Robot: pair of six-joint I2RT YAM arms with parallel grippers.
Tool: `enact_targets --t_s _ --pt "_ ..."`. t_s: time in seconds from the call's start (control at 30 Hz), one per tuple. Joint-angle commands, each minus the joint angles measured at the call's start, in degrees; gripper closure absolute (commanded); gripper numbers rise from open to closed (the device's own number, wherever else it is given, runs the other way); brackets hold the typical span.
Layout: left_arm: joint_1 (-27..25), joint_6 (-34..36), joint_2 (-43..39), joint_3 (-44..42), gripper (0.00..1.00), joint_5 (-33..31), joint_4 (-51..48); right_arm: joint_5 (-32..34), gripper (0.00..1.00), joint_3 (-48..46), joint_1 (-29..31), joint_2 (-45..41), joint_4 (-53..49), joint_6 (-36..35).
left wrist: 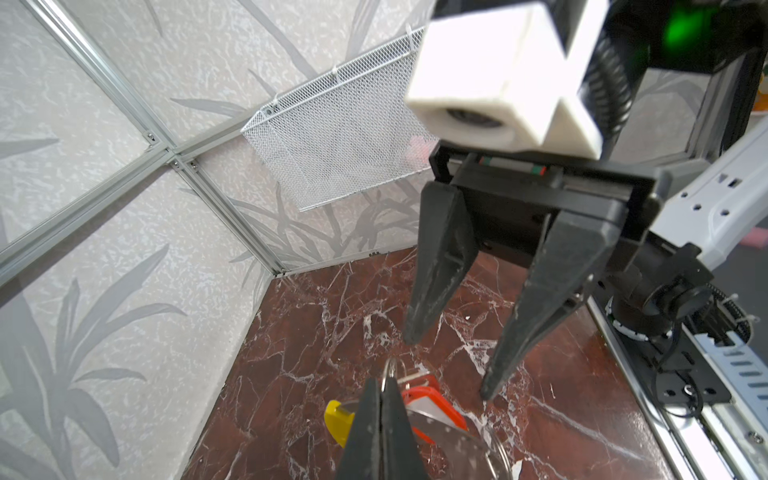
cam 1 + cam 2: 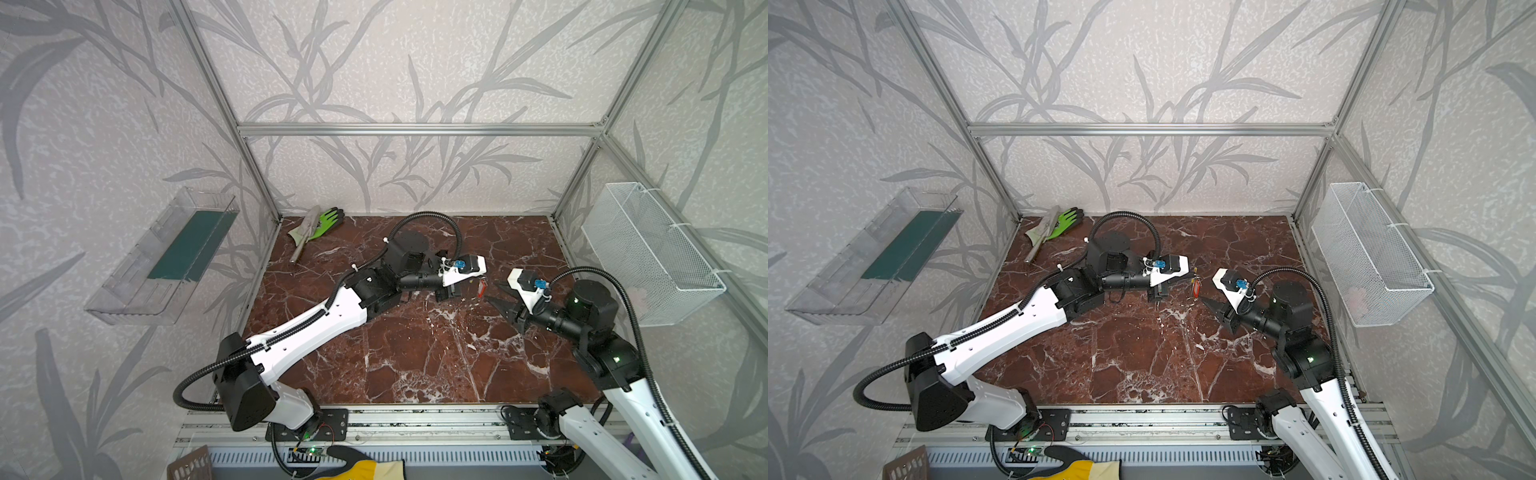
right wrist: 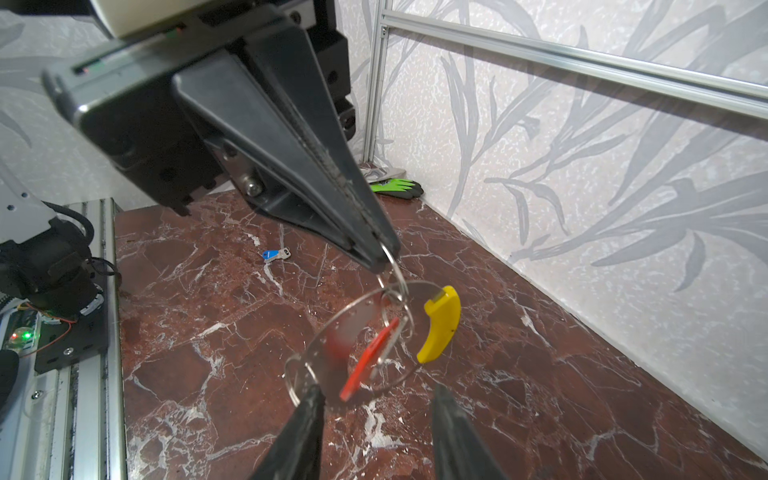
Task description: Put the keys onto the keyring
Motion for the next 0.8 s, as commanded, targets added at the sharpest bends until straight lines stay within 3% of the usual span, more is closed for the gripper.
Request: enact_targets --t_s 0.0,0.37,0.57,0.77 --pt "0.34 -4.57 -1.62 -0.84 1.00 1.97 6.92 -2.34 0.59 -0.34 0.15 1.06 5.07 2.30" --pt "0.34 -7.73 -1.67 -2.33 1.00 3.00 11.18 -1.54 0.70 0.08 0.15 3.04 8.88 2.30" --pt "0.49 -10.31 -1.41 -2.88 1.00 3.21 14.08 -0.27 0.85 -0.01 0.15 2.48 9.28 0.81" --pt "0.82 -17.56 -0.10 -5.07 1.00 4.92 22.34 -1.98 0.98 0.34 0.15 3.00 8.24 -1.40"
